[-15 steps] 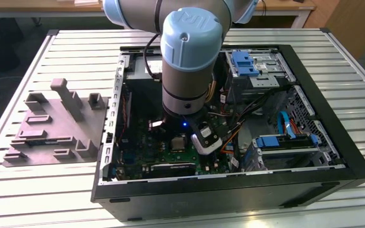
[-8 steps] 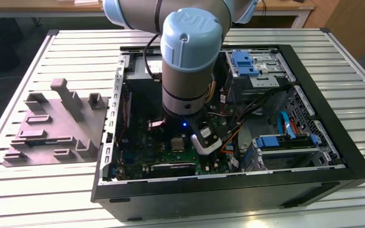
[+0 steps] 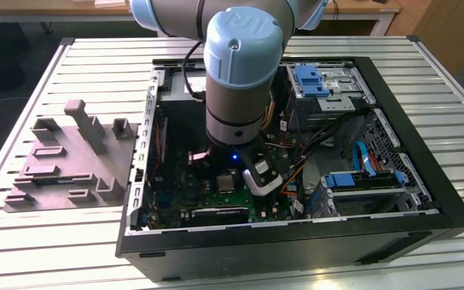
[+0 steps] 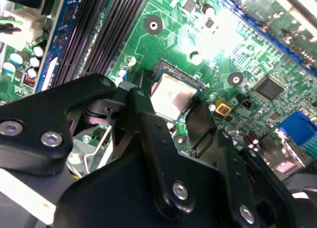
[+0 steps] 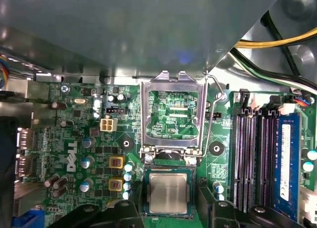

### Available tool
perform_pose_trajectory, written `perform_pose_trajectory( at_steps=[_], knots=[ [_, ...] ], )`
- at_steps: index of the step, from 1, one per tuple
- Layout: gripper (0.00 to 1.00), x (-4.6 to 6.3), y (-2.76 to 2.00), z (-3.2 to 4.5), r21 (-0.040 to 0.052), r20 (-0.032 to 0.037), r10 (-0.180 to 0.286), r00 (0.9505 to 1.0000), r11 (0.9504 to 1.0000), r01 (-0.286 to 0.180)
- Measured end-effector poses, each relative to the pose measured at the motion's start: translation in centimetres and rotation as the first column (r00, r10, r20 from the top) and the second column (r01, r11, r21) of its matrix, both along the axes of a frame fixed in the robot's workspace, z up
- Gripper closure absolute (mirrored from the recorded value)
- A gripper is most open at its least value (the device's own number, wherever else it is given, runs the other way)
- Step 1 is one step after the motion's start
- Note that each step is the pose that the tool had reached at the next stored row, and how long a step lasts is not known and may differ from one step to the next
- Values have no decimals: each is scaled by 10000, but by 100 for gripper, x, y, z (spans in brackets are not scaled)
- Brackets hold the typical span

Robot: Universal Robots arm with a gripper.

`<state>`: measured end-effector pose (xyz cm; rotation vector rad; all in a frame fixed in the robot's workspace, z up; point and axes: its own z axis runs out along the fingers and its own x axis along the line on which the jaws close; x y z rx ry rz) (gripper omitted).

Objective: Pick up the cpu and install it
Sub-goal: 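Place the cpu into insertion slot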

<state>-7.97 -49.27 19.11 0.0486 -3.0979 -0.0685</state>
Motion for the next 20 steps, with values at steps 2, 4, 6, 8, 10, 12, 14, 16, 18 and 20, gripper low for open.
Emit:
perform_pose_trajectory(
  at_steps=[2, 4, 6, 8, 10, 12, 14, 16, 18, 20],
  knots=[
    [45, 0, 0, 0, 1, 0, 1, 10000, 10000, -1],
    [54, -1, 0, 0, -1, 0, 0, 10000, 10000, 0],
    [59, -2, -3, 2, -3, -2, -9, 10000, 10000, 9],
    [59, -1, -14, 0, 2, -2, -44, 10000, 10000, 44],
    [59, -2, -26, 0, -1, 0, -127, 9999, 9999, 127],
    [59, -1, -27, 1, -3, -1, -275, 9996, 9996, 275],
    [59, -1, -27, 1, -2, -1, -335, 9994, 9994, 335],
    [59, -1, -27, 1, -1, -1, -336, 9994, 9994, 336],
    [59, -1, -27, 1, -1, 0, -336, 9994, 9994, 336],
    [59, -1, -27, 1, -1, 0, -336, 9994, 9994, 336]
  ],
)
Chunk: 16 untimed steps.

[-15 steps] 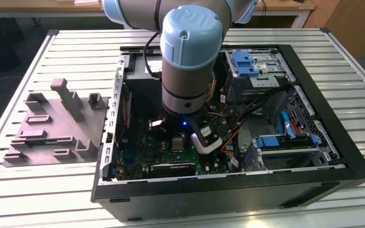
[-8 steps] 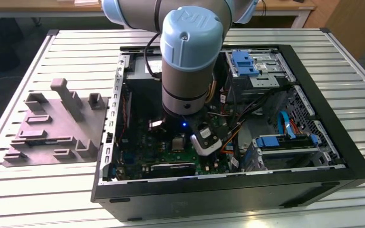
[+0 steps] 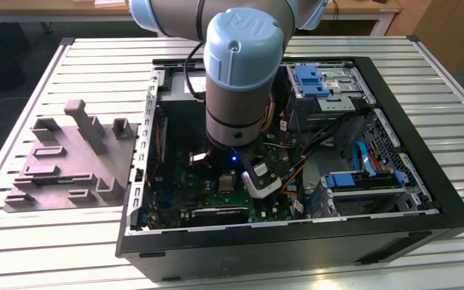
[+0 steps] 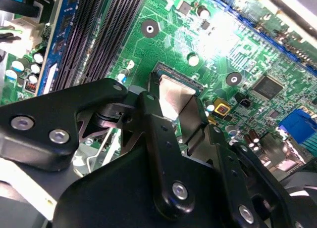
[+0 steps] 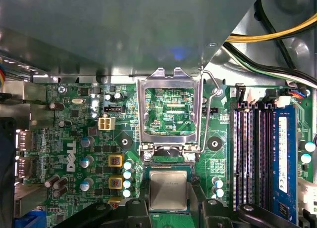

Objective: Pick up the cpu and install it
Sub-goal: 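Place the cpu into insertion slot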

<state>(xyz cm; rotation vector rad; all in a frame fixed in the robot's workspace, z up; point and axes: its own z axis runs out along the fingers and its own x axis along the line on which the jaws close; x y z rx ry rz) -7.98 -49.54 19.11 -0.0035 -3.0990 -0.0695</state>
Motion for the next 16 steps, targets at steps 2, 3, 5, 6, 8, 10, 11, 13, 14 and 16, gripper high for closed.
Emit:
perform_pose_trajectory(
  at_steps=[2, 3, 5, 6, 8, 10, 11, 13, 14, 16],
  knots=[
    [58, 0, 0, 0, 1, 0, 0, 10000, 10000, 0],
    [58, 0, 0, -1, 2, 1, 0, 10000, 10000, 0],
    [52, 0, 0, 0, 1, 1, 0, 10000, 10000, 0],
    [52, 0, -1, 10, -2, -1, 0, 10000, 10000, 0],
    [52, 0, 0, 36, -1, -2, -1, 10000, 10000, 1],
    [52, 0, 0, 62, -1, -6, -1, 10000, 10000, 1],
    [52, 0, 0, 61, 1, -6, 0, 10000, 10000, 0],
    [52, 0, 0, 46, 29, -7, 0, 10000, 10000, 0],
    [52, 0, 0, 39, 50, -7, 2, 10000, 10000, -2],
    [52, 0, 0, 38, 52, -7, 2, 10000, 10000, -2]
  ],
)
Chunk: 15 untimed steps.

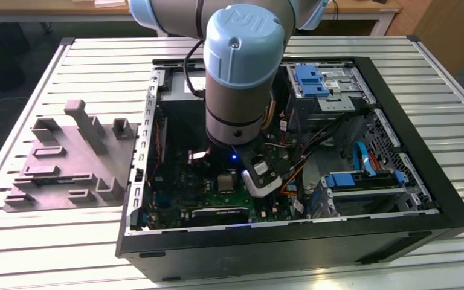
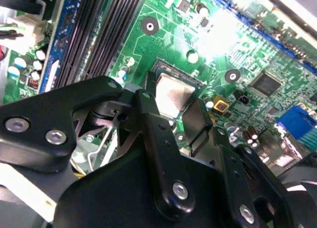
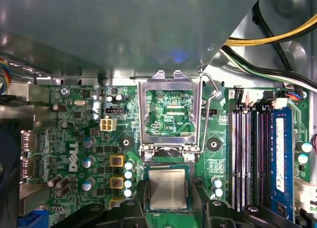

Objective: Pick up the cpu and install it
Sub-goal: 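Place the cpu into insertion slot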

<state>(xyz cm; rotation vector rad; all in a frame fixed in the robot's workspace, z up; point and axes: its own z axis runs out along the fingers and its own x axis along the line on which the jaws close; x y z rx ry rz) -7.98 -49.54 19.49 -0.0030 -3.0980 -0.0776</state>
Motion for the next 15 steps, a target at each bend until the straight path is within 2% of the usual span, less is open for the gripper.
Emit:
perform_pose_trajectory(
  at_steps=[5, 6, 7, 8, 9, 10, 15],
  knots=[
    [53, 0, 0, -2, 7, 1, 2, 10000, 10000, -2],
    [60, 0, 0, -2, 7, 1, 2, 10000, 10000, -2],
    [60, 0, 0, -2, 7, 1, 2, 10000, 10000, -2],
    [66, 0, 0, -2, 7, 0, 2, 10000, 10000, -2],
    [66, 0, -3, -2, 6, 0, 2, 10000, 10000, -2],
    [72, 0, -8, -2, 8, 1, -4, 10000, 10000, 4],
    [72, 5, -20, 4, 8, 0, -66, 10000, 10000, 66]
  ],
)
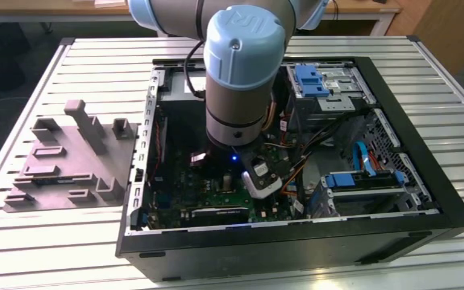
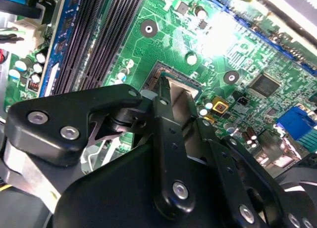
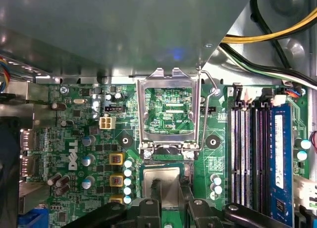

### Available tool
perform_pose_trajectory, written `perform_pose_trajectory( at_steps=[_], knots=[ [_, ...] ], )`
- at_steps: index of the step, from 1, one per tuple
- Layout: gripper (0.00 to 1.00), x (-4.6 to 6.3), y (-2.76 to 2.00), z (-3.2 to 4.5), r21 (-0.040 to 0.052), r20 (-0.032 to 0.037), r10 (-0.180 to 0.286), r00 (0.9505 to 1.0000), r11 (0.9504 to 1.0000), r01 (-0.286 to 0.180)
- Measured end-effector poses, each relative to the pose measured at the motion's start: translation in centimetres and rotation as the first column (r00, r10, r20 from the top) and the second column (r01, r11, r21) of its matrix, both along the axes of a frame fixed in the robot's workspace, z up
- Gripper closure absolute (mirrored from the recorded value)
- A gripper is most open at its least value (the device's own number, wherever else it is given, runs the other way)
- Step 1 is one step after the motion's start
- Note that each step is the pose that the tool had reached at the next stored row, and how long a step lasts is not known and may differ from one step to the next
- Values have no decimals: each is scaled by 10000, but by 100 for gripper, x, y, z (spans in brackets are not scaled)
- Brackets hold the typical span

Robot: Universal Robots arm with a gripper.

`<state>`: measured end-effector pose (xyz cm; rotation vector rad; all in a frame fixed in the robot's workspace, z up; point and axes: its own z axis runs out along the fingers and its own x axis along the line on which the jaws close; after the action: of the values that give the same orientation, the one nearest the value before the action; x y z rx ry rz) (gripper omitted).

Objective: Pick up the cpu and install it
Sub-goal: 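Place the cpu into insertion slot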

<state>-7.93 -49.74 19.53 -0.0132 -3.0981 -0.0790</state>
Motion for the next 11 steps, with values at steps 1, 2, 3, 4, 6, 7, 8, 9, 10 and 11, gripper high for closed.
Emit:
perform_pose_trajectory(
  at_steps=[1, 2, 3, 4, 6, 7, 8, 9, 10, 11],
  knots=[
    [72, 0, -1, 12, -2, -4, 0, 10000, 10000, 0],
    [72, 0, -1, 37, -1, -6, -1, 10000, 10000, 1],
    [72, 0, -1, 69, -1, -7, -1, 10000, 10000, 1],
    [71, 0, -2, 104, -2, -8, 0, 10000, 10000, 0],
    [65, -8, -3, 130, 0, -7, 2, 10000, 10000, -2],
    [59, -16, -2, 130, 2, -6, 7, 10000, 10000, -7],
    [59, -22, -2, 130, 2, -6, 11, 10000, 10000, -11],
    [53, -27, -2, 128, 2, -6, 18, 10000, 10000, -18],
    [53, -28, -3, 121, 3, -6, 26, 10000, 10000, -26],
    [47, -29, -3, 106, 10, -7, 35, 10000, 10000, -34]
  ],
)
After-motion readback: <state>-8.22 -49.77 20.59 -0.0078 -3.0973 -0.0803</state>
